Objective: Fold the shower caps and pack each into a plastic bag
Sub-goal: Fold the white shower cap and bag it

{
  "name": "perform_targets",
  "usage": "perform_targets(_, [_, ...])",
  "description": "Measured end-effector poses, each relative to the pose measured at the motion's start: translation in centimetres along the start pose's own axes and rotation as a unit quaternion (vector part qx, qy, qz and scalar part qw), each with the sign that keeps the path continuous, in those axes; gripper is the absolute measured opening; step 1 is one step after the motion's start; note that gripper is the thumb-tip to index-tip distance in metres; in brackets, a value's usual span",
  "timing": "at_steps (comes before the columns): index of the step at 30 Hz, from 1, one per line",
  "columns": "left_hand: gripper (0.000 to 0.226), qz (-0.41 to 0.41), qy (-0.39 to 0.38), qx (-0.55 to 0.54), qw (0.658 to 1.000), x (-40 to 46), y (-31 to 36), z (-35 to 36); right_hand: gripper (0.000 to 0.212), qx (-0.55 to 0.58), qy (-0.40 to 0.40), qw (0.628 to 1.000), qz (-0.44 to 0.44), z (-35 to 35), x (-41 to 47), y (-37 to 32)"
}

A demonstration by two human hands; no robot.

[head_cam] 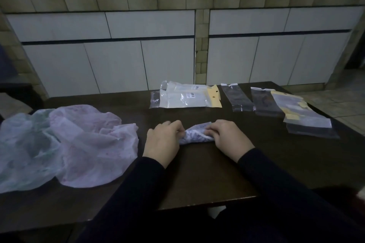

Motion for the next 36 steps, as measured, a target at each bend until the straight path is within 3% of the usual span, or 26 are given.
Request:
perform_targets(4, [0.021, 0.088, 0.086, 0.054, 0.991, -0.5, 0.6, 0.0, 0.027, -0.020, 0.098, 0.994, -0.050, 0.1, -0.7, 0.2])
perform_targets(6, [0.029, 0.117, 0.067, 0.062, 0.989, -0.6, 1.1, 0.3, 0.025, -0.037, 0.113, 0.989, -0.088, 0.0, -0.9, -0.1])
perform_targets(9, [0.032, 0.095, 0.044, 0.049, 0.993, -0.7, 1.1, 0.7, 0.024, -0.064, 0.083, 0.988, -0.117, 0.2, -0.8, -0.3])
perform_targets(13, [0.031, 0.075, 0.032, 0.036, 0.996, -0.9, 1.1, 0.8, 0.026, -0.047, 0.045, 0.995, -0.072, 0.3, -0.8, -0.1])
perform_targets(20, [0.028, 0.052, 0.006, 0.042, 0.998, 0.0, 0.9, 1.1, 0.033, -0.069, 0.012, 0.994, -0.078, 0.2, -1.3, 0.2])
perform_targets(29, [0.026, 0.067, 0.023, 0.083, 0.994, 0.0, 1.1, 1.4, 0.028, -0.139, 0.049, 0.987, -0.064, -0.2, -0.8, 0.1])
perform_targets(36, [0.026, 0.026, -0.034, 0.082, 0.996, 0.9, 1.5, 1.2, 0.027, -0.061, 0.024, 0.995, 0.070, 0.7, 1.2, 0.8])
Point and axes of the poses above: each hand's wrist, its own x-axis towards the middle knuckle, its own z-axis out of the palm, y = z × x, the point moved 2 cm from there along x, towards the middle knuckle, and after that the axes turned 5 degrees about y, right-handed, at the moved point
